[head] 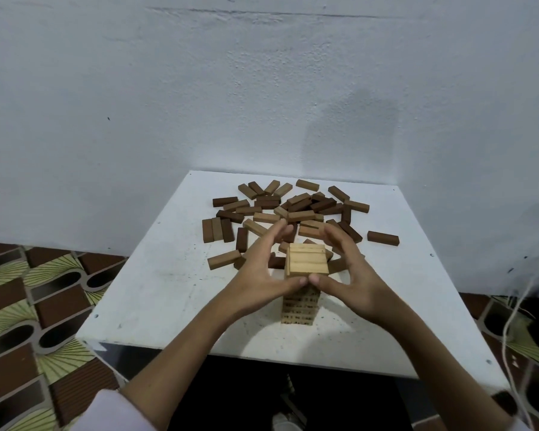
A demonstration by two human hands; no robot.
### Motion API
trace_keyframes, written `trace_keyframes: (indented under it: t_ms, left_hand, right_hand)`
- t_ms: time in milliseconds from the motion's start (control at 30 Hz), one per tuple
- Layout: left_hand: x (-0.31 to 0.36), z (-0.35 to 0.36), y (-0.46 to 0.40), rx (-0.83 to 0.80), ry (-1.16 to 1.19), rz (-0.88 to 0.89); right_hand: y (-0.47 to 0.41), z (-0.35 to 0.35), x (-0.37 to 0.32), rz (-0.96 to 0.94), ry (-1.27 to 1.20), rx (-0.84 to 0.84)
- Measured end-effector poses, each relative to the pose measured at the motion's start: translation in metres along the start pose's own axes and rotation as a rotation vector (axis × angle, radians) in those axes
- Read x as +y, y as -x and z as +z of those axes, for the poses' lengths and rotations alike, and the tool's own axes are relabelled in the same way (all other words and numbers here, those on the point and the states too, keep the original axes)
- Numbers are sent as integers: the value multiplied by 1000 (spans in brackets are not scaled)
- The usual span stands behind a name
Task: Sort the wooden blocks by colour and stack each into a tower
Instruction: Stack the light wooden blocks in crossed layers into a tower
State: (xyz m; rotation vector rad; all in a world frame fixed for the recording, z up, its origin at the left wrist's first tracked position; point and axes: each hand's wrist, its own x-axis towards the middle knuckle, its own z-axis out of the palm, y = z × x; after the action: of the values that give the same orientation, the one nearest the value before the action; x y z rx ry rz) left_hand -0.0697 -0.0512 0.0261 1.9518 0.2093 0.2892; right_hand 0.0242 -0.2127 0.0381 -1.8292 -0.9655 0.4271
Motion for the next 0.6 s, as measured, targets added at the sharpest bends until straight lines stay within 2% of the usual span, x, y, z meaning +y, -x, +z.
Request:
trace_keyframes:
  t_ms: [67,267,600]
  left_hand:
    - [-5,11,8,28,107,-40]
    - [-7,33,20,25,289,-103]
    - [-8,37,18,-10,287,-159]
  right_hand:
    - [7,13,3,34,-150,29]
    - [12,40,10,93,-389,104]
    - [8,48,16,138,-471,115]
